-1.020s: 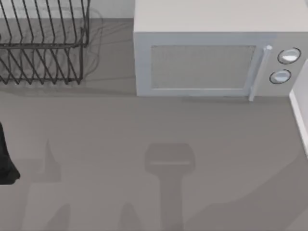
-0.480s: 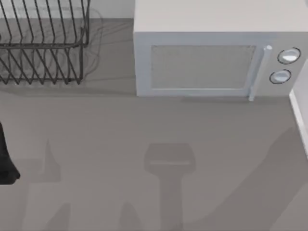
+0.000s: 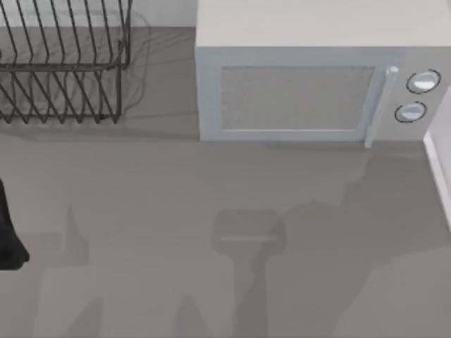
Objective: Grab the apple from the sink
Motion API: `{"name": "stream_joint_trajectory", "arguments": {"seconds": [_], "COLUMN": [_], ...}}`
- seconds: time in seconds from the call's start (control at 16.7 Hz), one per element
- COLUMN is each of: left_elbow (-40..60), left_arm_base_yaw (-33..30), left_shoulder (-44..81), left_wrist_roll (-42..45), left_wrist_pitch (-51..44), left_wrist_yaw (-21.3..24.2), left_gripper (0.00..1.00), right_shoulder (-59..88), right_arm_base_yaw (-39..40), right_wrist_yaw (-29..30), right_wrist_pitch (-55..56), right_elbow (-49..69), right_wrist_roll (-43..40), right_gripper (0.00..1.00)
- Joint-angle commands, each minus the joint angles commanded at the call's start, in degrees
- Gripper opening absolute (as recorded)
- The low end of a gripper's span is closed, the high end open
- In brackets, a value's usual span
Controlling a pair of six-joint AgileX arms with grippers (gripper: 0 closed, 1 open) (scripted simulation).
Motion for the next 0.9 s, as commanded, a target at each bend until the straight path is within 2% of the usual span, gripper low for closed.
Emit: {"name": "stream_joint_trajectory", "arguments": {"seconds": [0.18,0.54,0.72,0.9], "left_elbow": [0.00,0.00,0.00,0.00], "left_arm_base_yaw": [0.00,0.00,0.00,0.00], "left_shoulder": [0.00,0.00,0.00,0.00], "left_wrist_roll": [0.00,0.00,0.00,0.00], "left_wrist_pitch": [0.00,0.00,0.00,0.00], "left_wrist_yaw": [0.00,0.00,0.00,0.00], "left_gripper": [1.00,1.00,1.00,1.00], "right_shoulder": [-1.99,-1.88,-1.75,-1.68], "right_arm_base_yaw": [0.05,0.96,6.54,17.41], "right_wrist_yaw": [-0.01,0.03,0.42,0.91], "right_wrist_pitch": [-3.67,-3.61,-3.58,-3.46], "right_elbow": [2.89,2.88,3.07,2.99], "right_wrist_roll": [0.02,0.87,6.20,16.54], "right_gripper": [0.00,0.00,0.00,0.00]}}
